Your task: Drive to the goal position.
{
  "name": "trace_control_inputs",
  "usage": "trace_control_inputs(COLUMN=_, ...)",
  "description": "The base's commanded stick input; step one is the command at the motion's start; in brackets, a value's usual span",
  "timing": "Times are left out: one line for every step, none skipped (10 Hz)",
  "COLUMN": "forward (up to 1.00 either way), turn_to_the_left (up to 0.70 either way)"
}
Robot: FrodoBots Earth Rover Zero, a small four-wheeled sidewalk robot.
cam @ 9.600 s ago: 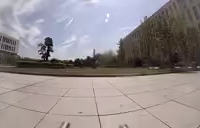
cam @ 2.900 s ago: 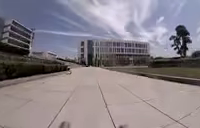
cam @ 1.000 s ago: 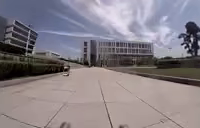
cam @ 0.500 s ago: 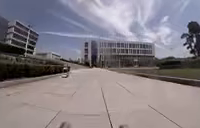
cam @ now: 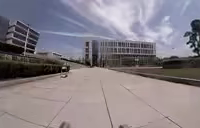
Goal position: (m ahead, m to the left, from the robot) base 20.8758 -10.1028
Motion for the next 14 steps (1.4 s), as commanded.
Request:
trace_control_inputs(forward=0.70, turn_to_the_left=0.00)
trace_control_inputs(forward=0.70, turn_to_the_left=0.00)
trace_control_inputs(forward=0.70, turn_to_the_left=0.00)
trace_control_inputs(forward=0.70, turn_to_the_left=0.00)
trace_control_inputs(forward=0.70, turn_to_the_left=0.00)
trace_control_inputs(forward=0.70, turn_to_the_left=0.00)
trace_control_inputs(forward=0.70, turn_to_the_left=0.00)
trace_control_inputs(forward=0.70, turn_to_the_left=0.00)
trace_control_inputs(forward=0.70, turn_to_the_left=0.00)
trace_control_inputs(forward=0.70, turn_to_the_left=0.00)
trace_control_inputs(forward=0.70, turn_to_the_left=0.00)
trace_control_inputs(forward=0.70, turn_to_the_left=0.00)
trace_control_inputs(forward=0.70, turn_to_the_left=0.00)
trace_control_inputs(forward=0.70, turn_to_the_left=0.00)
